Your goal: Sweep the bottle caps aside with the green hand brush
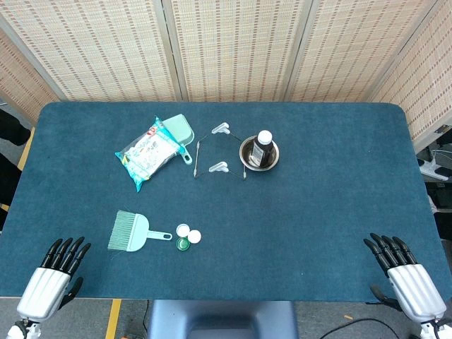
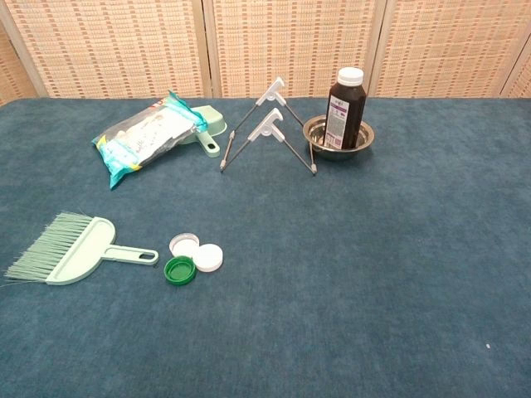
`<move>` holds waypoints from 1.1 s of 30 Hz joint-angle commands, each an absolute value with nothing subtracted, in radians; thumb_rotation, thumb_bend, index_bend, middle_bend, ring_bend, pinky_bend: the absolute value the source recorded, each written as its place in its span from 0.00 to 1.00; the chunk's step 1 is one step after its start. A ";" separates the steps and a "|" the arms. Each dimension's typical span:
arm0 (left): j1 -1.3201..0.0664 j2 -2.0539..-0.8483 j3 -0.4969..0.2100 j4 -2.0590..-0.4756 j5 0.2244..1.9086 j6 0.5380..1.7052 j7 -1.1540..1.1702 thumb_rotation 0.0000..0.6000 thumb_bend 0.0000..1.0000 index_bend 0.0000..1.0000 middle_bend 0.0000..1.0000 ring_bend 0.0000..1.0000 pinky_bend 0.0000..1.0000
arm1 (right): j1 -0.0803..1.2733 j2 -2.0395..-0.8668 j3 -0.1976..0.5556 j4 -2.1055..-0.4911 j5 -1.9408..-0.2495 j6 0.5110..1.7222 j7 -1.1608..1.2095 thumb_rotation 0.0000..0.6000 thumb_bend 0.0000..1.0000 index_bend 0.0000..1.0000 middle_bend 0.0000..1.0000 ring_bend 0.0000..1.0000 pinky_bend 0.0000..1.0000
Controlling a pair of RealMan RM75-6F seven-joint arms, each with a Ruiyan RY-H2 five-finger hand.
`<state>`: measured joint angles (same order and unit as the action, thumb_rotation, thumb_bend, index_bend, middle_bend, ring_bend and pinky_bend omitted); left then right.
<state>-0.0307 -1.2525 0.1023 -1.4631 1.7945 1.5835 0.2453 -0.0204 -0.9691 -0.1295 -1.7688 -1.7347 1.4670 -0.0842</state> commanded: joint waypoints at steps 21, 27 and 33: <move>-0.180 -1.481 0.064 -1.436 1.787 1.299 0.477 1.00 0.41 0.13 0.15 0.64 0.74 | -0.029 -0.993 -0.109 -1.768 -1.721 1.492 -0.125 1.00 0.21 0.00 0.00 0.00 0.00; -0.231 -1.531 0.009 -1.430 1.744 1.255 0.528 1.00 0.40 0.17 0.17 0.68 0.78 | -0.029 -0.997 -0.096 -1.771 -1.687 1.484 -0.139 1.00 0.21 0.00 0.00 0.00 0.00; -0.269 -1.548 -0.036 -1.425 1.677 1.210 0.580 1.00 0.39 0.23 0.25 0.70 0.80 | -0.026 -1.004 -0.086 -1.776 -1.660 1.474 -0.160 1.00 0.21 0.00 0.00 0.00 0.00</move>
